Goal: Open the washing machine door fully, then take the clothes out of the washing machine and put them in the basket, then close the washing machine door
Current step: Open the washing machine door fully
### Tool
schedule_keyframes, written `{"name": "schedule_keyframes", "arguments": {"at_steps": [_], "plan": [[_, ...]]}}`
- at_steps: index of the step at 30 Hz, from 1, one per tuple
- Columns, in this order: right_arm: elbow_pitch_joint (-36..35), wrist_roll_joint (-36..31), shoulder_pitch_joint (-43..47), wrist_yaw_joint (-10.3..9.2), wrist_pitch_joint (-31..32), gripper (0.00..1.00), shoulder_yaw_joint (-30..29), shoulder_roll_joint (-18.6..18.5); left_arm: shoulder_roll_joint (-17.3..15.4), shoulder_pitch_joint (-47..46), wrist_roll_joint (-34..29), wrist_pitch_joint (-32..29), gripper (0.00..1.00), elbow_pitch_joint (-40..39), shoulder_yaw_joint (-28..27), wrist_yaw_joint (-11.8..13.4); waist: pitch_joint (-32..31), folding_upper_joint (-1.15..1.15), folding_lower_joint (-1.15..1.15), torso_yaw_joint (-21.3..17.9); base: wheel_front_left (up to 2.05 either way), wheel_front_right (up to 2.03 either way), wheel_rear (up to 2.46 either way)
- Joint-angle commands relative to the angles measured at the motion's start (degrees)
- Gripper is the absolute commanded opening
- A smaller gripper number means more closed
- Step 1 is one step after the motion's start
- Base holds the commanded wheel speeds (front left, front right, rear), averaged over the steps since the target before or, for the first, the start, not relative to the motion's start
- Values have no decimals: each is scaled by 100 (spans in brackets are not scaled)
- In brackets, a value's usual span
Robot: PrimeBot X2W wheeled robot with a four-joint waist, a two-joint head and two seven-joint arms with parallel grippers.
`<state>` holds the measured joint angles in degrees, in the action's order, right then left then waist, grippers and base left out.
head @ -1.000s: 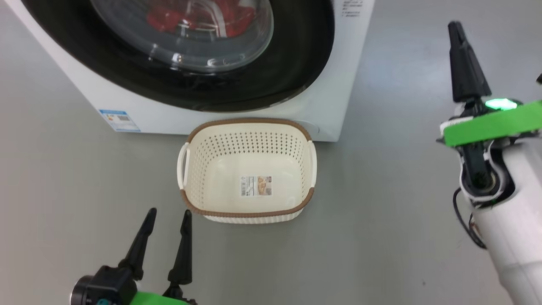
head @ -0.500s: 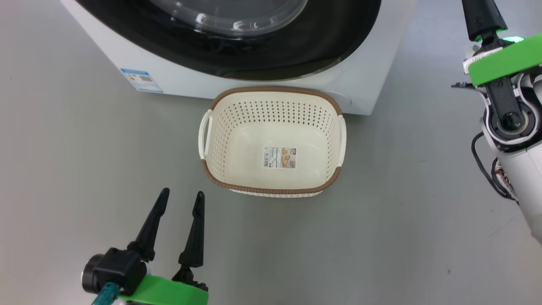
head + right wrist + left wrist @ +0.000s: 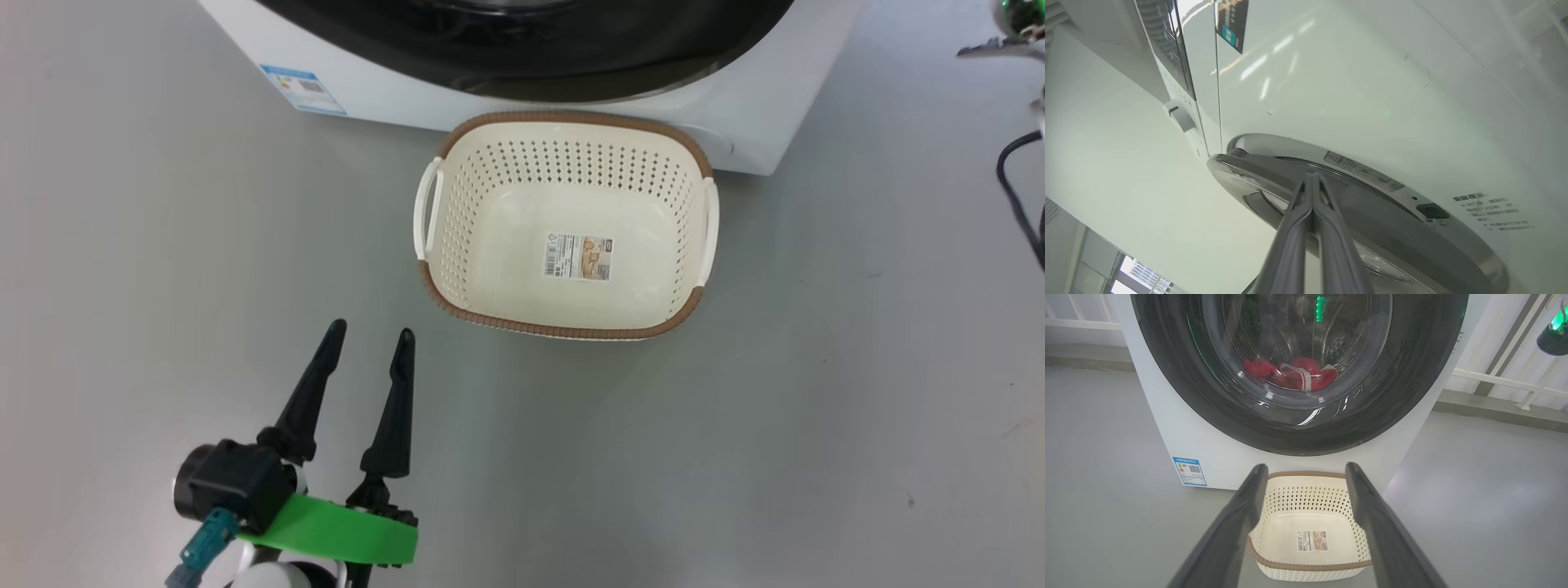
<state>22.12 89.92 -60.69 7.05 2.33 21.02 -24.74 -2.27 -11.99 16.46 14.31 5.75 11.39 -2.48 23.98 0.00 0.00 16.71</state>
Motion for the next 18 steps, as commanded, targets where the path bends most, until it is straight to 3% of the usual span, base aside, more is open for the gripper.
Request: {"name": "schedule_keyframes", "arguments": {"at_steps": [1, 9, 18], "plan": [[-72, 116, -114, 44, 141, 0, -21, 6, -61, -103, 76, 69, 100, -143, -134, 29, 146, 0, 0, 117, 0, 0, 0], [368, 348, -601, 44, 1173, 0, 149, -66, -61, -237, 181, 69, 100, -139, -6, 65, 351, 0, 0, 235, 0, 0, 0], [551, 337, -1037, 44, 1480, 0, 98, -4, -61, -352, 295, 69, 100, -157, 127, 108, 566, 0, 0, 309, 0, 0, 0]]}}
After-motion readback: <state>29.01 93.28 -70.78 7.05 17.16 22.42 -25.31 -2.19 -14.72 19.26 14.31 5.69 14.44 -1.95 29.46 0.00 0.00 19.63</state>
